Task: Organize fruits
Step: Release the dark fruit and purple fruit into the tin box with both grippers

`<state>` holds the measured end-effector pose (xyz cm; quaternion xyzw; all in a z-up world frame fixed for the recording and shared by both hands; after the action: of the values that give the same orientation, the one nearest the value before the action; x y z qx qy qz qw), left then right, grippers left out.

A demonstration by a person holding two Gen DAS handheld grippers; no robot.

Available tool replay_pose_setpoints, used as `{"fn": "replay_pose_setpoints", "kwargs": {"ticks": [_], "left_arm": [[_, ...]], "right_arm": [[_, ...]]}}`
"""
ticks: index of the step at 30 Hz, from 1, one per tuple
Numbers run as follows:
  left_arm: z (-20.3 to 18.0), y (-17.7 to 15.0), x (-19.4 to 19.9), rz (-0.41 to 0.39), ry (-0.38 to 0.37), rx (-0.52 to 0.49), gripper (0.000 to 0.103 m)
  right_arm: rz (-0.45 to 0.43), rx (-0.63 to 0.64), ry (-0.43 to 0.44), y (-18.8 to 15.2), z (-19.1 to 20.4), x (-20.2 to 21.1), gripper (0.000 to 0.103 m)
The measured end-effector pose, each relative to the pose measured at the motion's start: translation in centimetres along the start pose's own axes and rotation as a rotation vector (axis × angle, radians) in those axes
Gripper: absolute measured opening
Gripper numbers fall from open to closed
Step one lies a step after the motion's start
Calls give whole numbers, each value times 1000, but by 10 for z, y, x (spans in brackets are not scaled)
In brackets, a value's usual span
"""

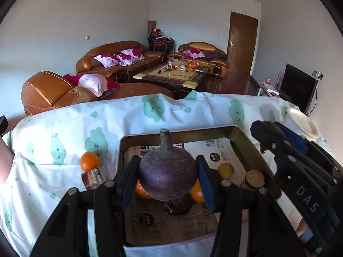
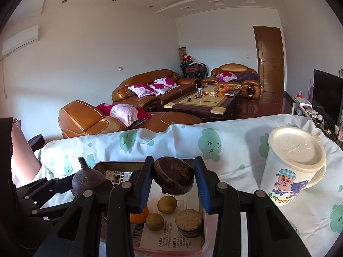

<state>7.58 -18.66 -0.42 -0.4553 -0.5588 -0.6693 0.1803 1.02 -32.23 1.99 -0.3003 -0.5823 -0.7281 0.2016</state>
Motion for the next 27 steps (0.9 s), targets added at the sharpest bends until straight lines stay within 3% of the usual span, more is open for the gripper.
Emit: {"fn": "replay_pose_setpoints", "kwargs": {"ticks": [13,20,27], "left_arm": [[-10,4,-17,5,31,-21,54],[-19,-3,-18,-29,96,-75,55],[-18,-2,-17,-27,92,-68,55]], "right_arm": [[104,-19,60,-3,-3,-29,41],[176,-23,134,-8,3,-45,41],[225,-87,252,-10,-2,-52,43]]}}
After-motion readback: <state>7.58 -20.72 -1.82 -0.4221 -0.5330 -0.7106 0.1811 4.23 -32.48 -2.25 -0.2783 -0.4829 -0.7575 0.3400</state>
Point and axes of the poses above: each gripper's, at about its wrist camera, not at the fingertips, and x roughly against the way its jaws point, z to its left, y to its top, the point moved 3 cm from there along -x, roughly the way its jaws point, and after that the axes turned 15 degrees about z, right-handed, at the moved point
